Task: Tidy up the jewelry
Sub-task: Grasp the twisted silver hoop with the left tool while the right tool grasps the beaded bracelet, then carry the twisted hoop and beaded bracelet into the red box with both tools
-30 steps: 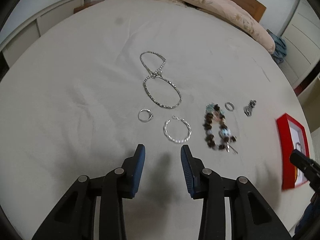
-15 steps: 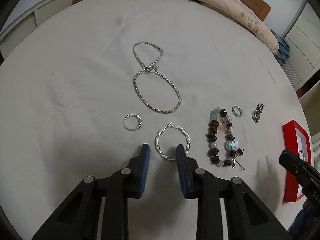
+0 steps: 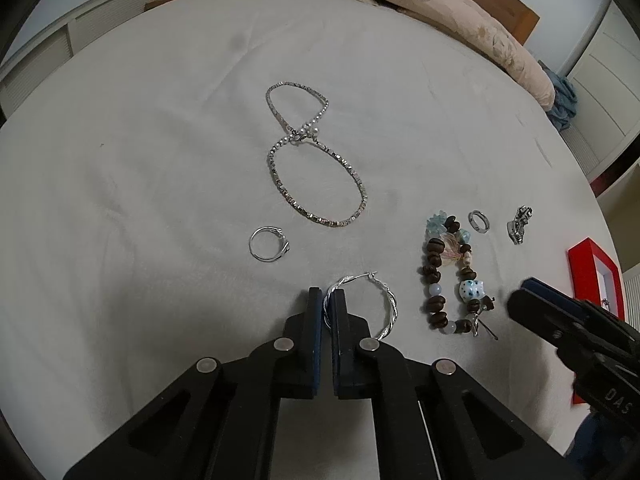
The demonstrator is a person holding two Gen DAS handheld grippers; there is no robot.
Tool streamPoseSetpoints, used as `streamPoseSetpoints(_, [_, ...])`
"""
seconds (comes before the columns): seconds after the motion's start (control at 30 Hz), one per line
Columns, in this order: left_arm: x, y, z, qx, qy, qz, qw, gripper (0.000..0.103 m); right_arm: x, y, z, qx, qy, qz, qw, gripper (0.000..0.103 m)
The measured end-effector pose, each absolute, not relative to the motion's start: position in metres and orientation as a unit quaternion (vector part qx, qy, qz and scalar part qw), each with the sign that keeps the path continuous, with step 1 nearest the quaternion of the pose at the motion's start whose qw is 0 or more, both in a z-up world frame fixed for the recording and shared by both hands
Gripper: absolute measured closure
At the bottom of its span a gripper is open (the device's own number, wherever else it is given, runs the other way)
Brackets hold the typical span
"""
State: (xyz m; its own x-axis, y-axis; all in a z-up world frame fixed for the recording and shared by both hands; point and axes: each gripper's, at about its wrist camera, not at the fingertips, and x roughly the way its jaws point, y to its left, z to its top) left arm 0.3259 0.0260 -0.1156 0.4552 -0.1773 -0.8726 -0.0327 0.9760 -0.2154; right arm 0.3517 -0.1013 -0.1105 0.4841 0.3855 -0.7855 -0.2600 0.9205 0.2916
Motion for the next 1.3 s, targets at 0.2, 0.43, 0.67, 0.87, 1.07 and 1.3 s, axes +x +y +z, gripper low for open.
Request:
streamPoseSetpoints(0.2, [0.323,0.029,-0.113,-0.107,0.518,-0.048,0.847,0.100,0.361,-0.081,-0.124,0.058,0.487,0.202,0.848,0.074])
streamPoseSetpoints(0.43, [0.317,0.037,-0.110,-0.113,0.517,-0.048,0.847,0.100,0.369,-0.066,-0.140,0.013,0.501,0.191,0.844,0.088])
streamPoseSetpoints(0.67, [0.303,0.043,-0.094,-0.113,0.511,-0.036,0.852,0.100,0.355,-0.072,-0.132,0.025,0.500,0.187,0.845,0.089])
streamPoseSetpoints(0.87, [0.280,0.051,-0.066,-0.111,0.495,-0.027,0.861,0.100,0.320,-0.078,-0.099,0.032,0.479,0.186,0.857,0.089])
streamPoseSetpoints(1.07, [0.246,0.054,-0.035,-0.105,0.477,-0.028,0.872,0.100,0.274,-0.091,-0.053,0.037,0.453,0.181,0.872,0.089])
streamPoseSetpoints(1.3, [0.203,0.046,-0.002,-0.098,0.455,-0.035,0.884,0.100,0.215,-0.119,-0.006,0.045,0.424,0.163,0.890,0.089])
